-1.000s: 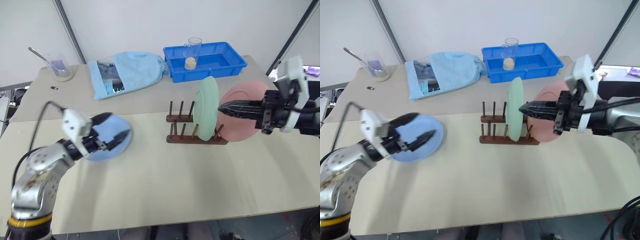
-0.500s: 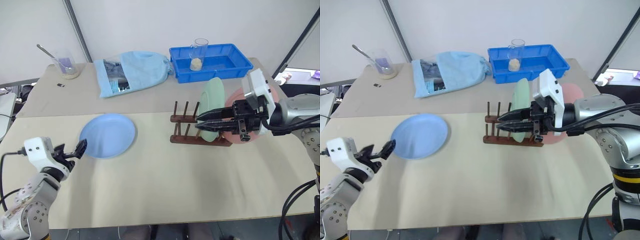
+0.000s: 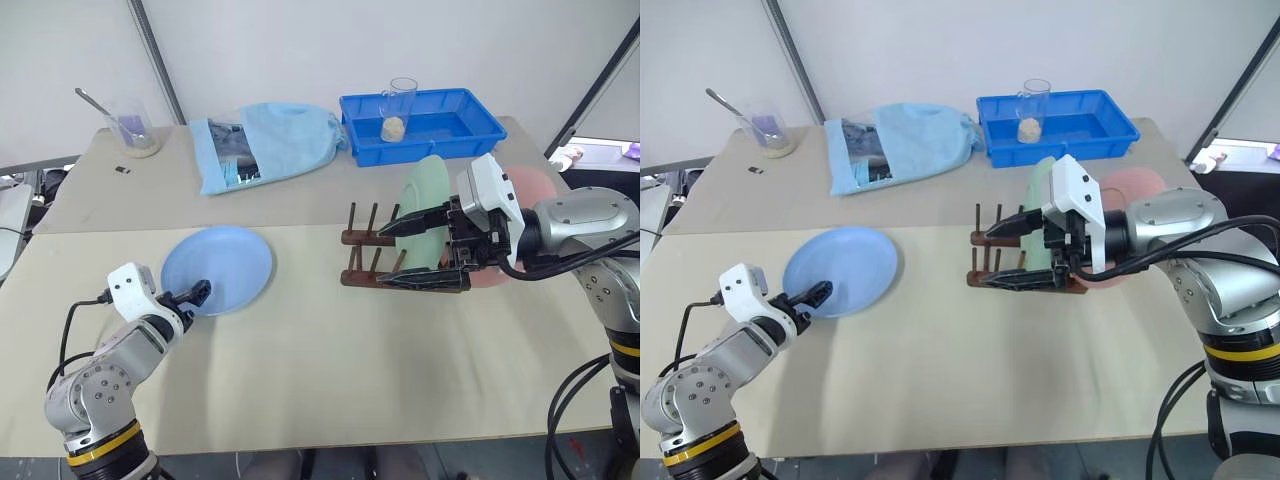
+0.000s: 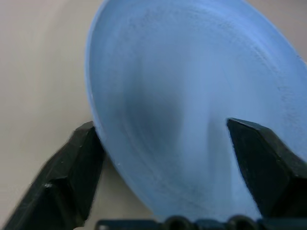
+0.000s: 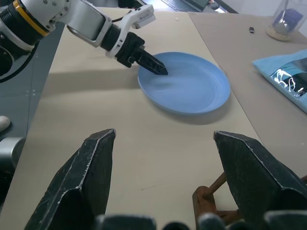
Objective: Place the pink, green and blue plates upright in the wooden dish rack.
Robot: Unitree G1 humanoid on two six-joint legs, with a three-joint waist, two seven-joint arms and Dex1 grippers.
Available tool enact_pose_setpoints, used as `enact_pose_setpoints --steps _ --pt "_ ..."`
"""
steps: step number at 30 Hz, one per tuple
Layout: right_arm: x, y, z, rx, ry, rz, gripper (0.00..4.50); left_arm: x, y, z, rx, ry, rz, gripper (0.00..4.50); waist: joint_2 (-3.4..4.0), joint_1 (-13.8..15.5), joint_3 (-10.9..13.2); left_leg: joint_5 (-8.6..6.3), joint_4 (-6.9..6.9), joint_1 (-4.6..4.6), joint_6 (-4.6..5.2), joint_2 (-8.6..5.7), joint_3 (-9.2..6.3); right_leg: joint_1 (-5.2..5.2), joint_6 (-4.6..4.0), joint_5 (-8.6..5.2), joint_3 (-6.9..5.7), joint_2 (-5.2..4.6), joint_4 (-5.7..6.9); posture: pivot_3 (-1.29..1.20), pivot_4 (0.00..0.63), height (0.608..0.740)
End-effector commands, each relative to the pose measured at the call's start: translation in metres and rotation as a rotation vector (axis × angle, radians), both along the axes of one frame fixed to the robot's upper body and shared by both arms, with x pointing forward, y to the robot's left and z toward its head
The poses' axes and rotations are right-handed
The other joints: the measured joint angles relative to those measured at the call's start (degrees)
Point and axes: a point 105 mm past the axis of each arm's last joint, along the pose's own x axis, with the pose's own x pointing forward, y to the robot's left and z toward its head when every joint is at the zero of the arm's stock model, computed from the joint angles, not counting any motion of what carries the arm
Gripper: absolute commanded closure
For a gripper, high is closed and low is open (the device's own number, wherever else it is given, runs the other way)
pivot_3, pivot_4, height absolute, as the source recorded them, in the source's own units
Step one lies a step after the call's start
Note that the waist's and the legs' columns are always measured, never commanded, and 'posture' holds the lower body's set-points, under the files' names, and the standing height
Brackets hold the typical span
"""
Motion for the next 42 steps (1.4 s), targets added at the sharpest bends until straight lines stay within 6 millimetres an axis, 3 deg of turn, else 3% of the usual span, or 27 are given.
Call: enact_pose_setpoints --steps 1,6,11,15,20,23,32,36,42 --pt "-0.003 0.002 0.010 -0.004 -0.070 0.018 0.82 -0.001 -0.003 -0.008 -0.020 0.038 -0.002 2.16 0.00 0.0 0.0 -0.01 0.00 0.00 -0.01 -0.01 0.00 0.00 0.00 0.00 0.00 0.00 0.00 0.00 0.150 0.740" --pt "-0.003 0.003 0.008 -0.016 -0.091 0.017 0.82 0.004 -0.005 0.005 -0.044 -0.021 0.007 4.45 -0.02 0.1 0.0 -0.01 0.00 0.00 -0.03 -0.01 0.00 0.00 0.01 0.00 -0.01 -0.01 -0.01 0.00 0.150 0.740" --pt "-0.001 0.005 0.007 -0.020 -0.119 0.018 0.82 0.013 -0.007 0.028 -0.079 -0.109 0.010 4.45 -0.03 -0.1 0.0 -0.02 0.01 0.00 -0.04 0.00 0.00 -0.01 0.01 0.00 -0.01 0.00 0.00 0.00 0.150 0.740" --pt "0.002 0.008 0.010 -0.021 -0.170 0.020 0.82 0.027 -0.015 0.057 -0.108 -0.202 -0.012 4.45 -0.14 -0.1 0.1 -0.01 0.02 -0.01 -0.05 0.00 0.00 -0.02 0.00 0.01 -0.02 0.01 0.00 0.00 0.150 0.740" --pt "0.010 0.018 0.030 0.011 -0.306 0.013 0.82 0.061 -0.035 0.129 -0.116 -0.363 -0.074 4.45 -0.33 0.0 0.2 -0.01 0.15 -0.09 -0.06 -0.03 0.00 -0.04 0.03 0.06 -0.03 0.02 0.02 0.00 0.150 0.740" --pt "0.023 0.023 0.035 -0.002 -0.403 -0.024 0.82 0.073 -0.049 0.151 -0.101 -0.379 -0.116 4.45 -0.40 -0.2 0.2 0.00 0.19 -0.10 -0.07 -0.04 -0.01 -0.01 0.07 0.13 -0.05 0.05 -0.01 0.00 0.150 0.740" --pt "0.075 0.050 0.028 -0.146 -0.715 -0.136 0.82 0.085 -0.087 0.177 -0.104 -0.377 -0.216 4.45 -0.41 -1.6 0.2 0.25 0.22 -0.18 0.31 -0.08 0.00 -0.25 0.10 0.19 -0.10 0.04 0.05 0.00 0.150 0.740" --pt "0.083 0.063 0.016 -0.223 -0.806 -0.087 0.82 0.086 -0.089 0.183 -0.115 -0.380 -0.209 4.45 -0.41 -1.9 0.2 0.25 0.25 -0.19 0.32 -0.09 0.00 -0.24 0.10 0.19 -0.10 0.04 0.04 0.00 0.150 0.740" --pt "0.095 0.080 0.013 -0.275 -0.923 -0.064 0.82 0.084 -0.088 0.184 -0.122 -0.376 -0.206 4.45 -0.41 -2.4 0.2 0.28 0.26 -0.19 0.28 -0.06 0.00 -0.27 0.08 0.20 -0.08 0.13 0.06 0.00 0.150 0.740"
